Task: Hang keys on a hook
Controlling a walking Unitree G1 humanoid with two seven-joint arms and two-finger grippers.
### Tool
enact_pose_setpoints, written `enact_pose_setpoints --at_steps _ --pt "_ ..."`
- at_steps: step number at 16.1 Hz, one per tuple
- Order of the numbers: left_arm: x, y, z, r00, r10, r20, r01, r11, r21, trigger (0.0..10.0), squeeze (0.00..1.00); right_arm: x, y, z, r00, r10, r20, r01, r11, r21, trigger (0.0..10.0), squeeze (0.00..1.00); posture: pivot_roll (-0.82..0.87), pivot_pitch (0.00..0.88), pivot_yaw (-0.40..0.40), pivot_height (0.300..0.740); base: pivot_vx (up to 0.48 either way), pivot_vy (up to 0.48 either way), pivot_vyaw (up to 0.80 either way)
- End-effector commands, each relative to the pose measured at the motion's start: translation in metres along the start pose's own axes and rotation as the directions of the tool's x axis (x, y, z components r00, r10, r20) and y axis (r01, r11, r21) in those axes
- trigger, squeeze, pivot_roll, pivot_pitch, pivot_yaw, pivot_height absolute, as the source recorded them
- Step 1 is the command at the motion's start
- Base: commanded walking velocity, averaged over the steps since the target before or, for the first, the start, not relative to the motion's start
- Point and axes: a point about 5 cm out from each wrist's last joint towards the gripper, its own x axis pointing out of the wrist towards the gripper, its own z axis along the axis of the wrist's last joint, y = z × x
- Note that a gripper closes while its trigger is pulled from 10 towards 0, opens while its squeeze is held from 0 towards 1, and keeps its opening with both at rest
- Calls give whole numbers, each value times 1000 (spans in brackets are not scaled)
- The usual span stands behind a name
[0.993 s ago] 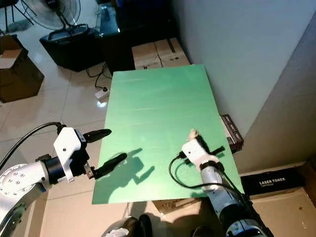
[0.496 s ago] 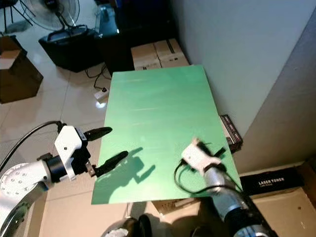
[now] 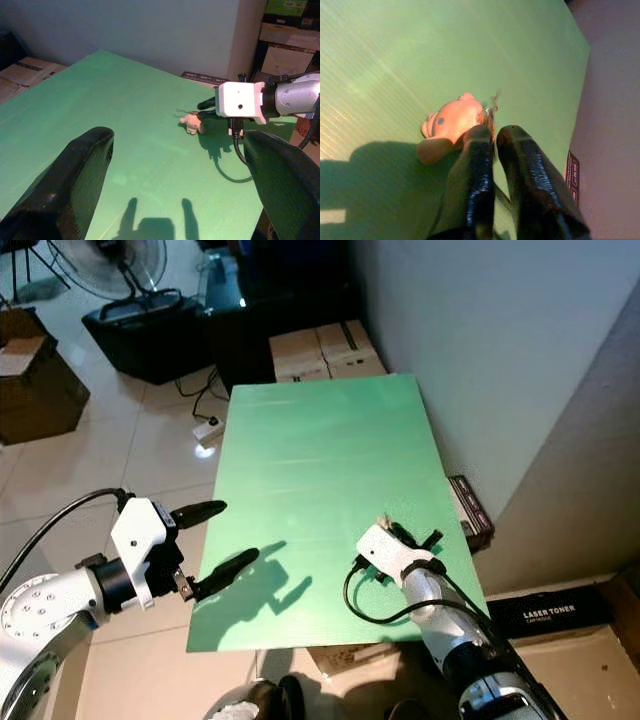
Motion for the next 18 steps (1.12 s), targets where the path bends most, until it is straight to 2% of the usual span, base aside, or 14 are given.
enact_pose_setpoints --at_steps 1,4,8,9,10,13,15,16,18 --pt "-3 0 0 1000 11 -10 -11 1000 11 10000 0 2 2 8 999 16 35 -16 1000 6 10000 1000 162 104 164 740 0 0 0" --pt "-4 2 0 1000 12 -13 -12 1000 15 10000 0 3 6 17 997 20 72 -23 999 34 10000 1000 161 103 168 740 0 0 0" --pt "-4 2 0 1000 12 -13 -12 1000 15 10000 0 3 6 17 997 20 72 -23 999 34 10000 1000 161 103 168 740 0 0 0" --pt "-5 3 0 1000 10 -16 -10 1000 15 10000 0 -1 10 14 998 -2 61 -9 982 188 10000 1000 160 113 176 740 0 0 0" --pt "-7 3 0 1000 8 -19 -8 1000 16 10000 0 -6 13 5 999 -26 20 17 934 356 10000 1000 157 113 178 740 0 0 0" --pt "-7 2 1 1000 0 -17 0 1000 17 10000 0 -20 9 -10 996 -92 -4 84 894 440 10000 1000 150 115 176 740 0 0 0" --pt "-8 0 0 1000 -3 -14 3 1000 11 10000 0 -27 13 -13 994 -111 -6 100 870 483 10000 1000 141 109 169 740 0 0 0" --pt "-8 -3 -1 1000 -7 -11 7 1000 9 10000 0 -32 19 -21 993 -112 -42 119 869 481 10000 1000 136 95 167 740 0 0 0" --pt "-7 -3 -1 1000 -15 -11 15 1000 9 10000 0 -33 18 -23 994 -104 -40 110 864 492 10000 1000 131 91 173 740 0 0 0"
